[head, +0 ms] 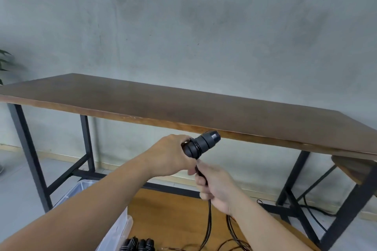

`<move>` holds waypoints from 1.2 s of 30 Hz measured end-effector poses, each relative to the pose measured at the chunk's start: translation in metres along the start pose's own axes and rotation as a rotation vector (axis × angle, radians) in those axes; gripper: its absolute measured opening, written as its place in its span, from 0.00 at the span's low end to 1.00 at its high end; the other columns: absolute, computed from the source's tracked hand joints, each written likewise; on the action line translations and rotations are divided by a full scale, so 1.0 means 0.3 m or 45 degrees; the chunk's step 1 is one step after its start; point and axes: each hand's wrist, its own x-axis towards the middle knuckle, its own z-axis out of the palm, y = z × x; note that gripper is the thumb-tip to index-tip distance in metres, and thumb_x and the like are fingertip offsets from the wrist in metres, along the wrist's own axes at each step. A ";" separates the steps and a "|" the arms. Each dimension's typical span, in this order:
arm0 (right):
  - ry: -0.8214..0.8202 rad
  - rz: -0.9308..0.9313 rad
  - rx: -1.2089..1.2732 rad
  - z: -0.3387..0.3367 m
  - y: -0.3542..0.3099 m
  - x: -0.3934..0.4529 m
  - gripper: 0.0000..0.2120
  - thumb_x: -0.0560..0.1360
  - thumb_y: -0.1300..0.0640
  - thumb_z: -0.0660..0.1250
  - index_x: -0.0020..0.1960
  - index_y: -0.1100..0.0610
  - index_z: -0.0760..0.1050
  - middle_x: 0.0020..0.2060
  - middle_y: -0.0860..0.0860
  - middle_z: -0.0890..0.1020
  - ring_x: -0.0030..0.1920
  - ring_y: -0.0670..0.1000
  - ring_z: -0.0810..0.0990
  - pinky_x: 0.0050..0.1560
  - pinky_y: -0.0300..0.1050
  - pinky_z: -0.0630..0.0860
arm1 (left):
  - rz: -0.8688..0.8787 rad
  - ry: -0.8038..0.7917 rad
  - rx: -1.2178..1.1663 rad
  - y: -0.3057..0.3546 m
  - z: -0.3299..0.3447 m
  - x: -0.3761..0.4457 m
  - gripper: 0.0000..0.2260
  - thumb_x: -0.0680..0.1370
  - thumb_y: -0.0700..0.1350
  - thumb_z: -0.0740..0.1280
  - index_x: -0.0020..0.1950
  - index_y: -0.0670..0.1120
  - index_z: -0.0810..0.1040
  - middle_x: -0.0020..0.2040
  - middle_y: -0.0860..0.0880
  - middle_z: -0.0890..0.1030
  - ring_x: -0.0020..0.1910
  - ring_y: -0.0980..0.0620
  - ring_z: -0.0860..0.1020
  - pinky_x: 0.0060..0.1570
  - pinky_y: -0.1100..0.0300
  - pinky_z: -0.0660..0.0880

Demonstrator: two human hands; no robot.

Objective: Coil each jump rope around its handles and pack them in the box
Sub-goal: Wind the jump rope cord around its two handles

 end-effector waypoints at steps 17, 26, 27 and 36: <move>-0.025 -0.333 -1.729 0.015 -0.249 -0.109 0.09 0.76 0.51 0.69 0.41 0.53 0.84 0.37 0.50 0.83 0.40 0.50 0.81 0.39 0.46 0.78 | 0.207 -0.073 1.100 -0.046 0.156 0.025 0.10 0.76 0.46 0.66 0.56 0.46 0.74 0.53 0.47 0.77 0.52 0.47 0.78 0.44 0.59 0.68; -0.200 -0.298 -1.163 -0.136 -0.313 -0.007 0.10 0.68 0.49 0.79 0.42 0.55 0.85 0.32 0.43 0.82 0.33 0.40 0.76 0.39 0.39 0.72 | 0.203 -0.242 0.806 -0.001 0.129 -0.017 0.11 0.73 0.51 0.68 0.52 0.49 0.72 0.46 0.51 0.78 0.43 0.49 0.77 0.43 0.56 0.74; -0.220 -0.283 -1.086 -0.144 -0.306 0.003 0.11 0.68 0.50 0.79 0.42 0.57 0.85 0.32 0.45 0.80 0.31 0.41 0.74 0.35 0.38 0.69 | 0.204 -0.274 0.754 0.002 0.129 -0.023 0.11 0.73 0.49 0.68 0.53 0.49 0.73 0.45 0.51 0.78 0.43 0.49 0.77 0.41 0.57 0.74; -0.371 -0.015 -0.155 -0.186 -0.141 0.079 0.12 0.69 0.54 0.76 0.45 0.58 0.75 0.33 0.51 0.79 0.31 0.48 0.78 0.34 0.40 0.78 | 0.155 -0.240 0.352 0.020 0.089 -0.054 0.23 0.70 0.44 0.70 0.63 0.53 0.69 0.44 0.52 0.79 0.39 0.52 0.78 0.39 0.57 0.79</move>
